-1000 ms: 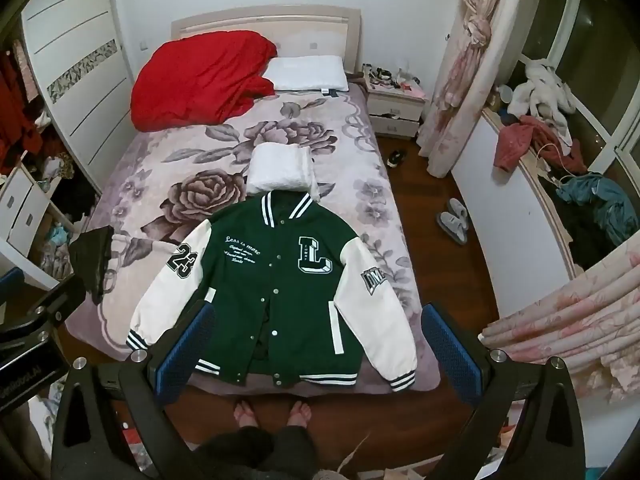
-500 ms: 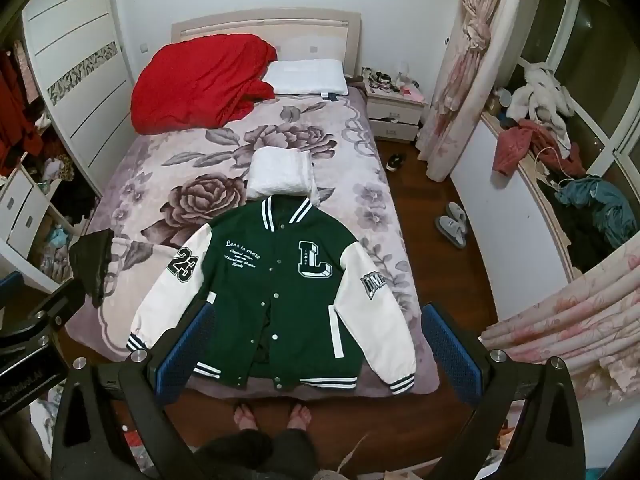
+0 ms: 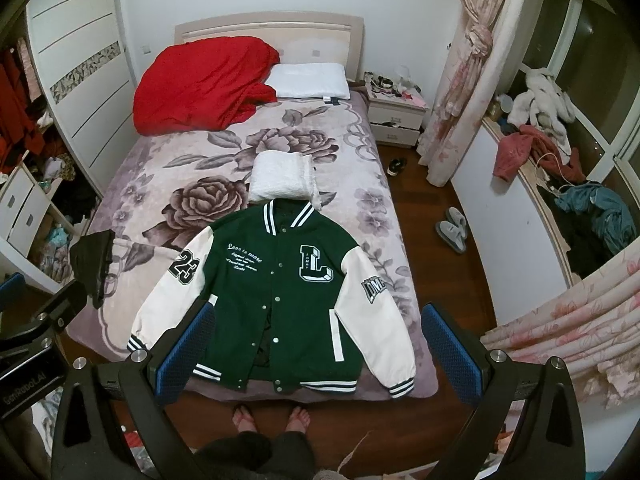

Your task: Fold large clothes

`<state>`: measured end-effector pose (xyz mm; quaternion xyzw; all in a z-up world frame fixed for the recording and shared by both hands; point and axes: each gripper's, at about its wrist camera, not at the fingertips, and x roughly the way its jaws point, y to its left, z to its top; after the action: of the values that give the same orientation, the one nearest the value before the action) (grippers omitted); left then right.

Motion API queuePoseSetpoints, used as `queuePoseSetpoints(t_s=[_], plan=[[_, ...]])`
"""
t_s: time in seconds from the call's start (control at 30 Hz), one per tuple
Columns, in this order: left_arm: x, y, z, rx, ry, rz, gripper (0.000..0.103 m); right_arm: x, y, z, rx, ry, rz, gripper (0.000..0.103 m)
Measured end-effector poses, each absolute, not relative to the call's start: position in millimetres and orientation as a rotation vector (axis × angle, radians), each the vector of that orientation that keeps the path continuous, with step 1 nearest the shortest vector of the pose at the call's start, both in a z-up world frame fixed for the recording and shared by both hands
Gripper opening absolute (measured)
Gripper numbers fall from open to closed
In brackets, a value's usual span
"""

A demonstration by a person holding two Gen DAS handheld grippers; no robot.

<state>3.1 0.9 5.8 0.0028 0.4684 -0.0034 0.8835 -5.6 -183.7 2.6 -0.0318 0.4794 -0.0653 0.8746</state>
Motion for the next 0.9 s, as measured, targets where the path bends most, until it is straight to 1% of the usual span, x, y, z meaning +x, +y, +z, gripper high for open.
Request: queuePoseSetpoints(t_s=[0.23, 0.77, 0.8, 0.9], plan=[[3.7, 1.3, 6.2, 0.004, 0.973, -0.008, 0.103, -8.0, -181.9, 0.9, -0.067, 0.998, -0.137, 0.103], [12.2, 3.2, 14.3, 0.001, 0.962, -0.013, 0.103, 6.7, -155.9, 29.8, -0.070, 0.986, -0.132, 0.103], [15.8, 3.1, 24.2, -0.001, 0.962, -0.013, 0.103, 6.7, -155.8, 29.9, -0.070, 0.985, -0.131, 0.103], [19.9, 3.1, 29.2, -0.002, 0.958, -0.013, 0.103, 7.5, -155.5, 30.7, -0.069, 0.983, -0.132, 0.103]])
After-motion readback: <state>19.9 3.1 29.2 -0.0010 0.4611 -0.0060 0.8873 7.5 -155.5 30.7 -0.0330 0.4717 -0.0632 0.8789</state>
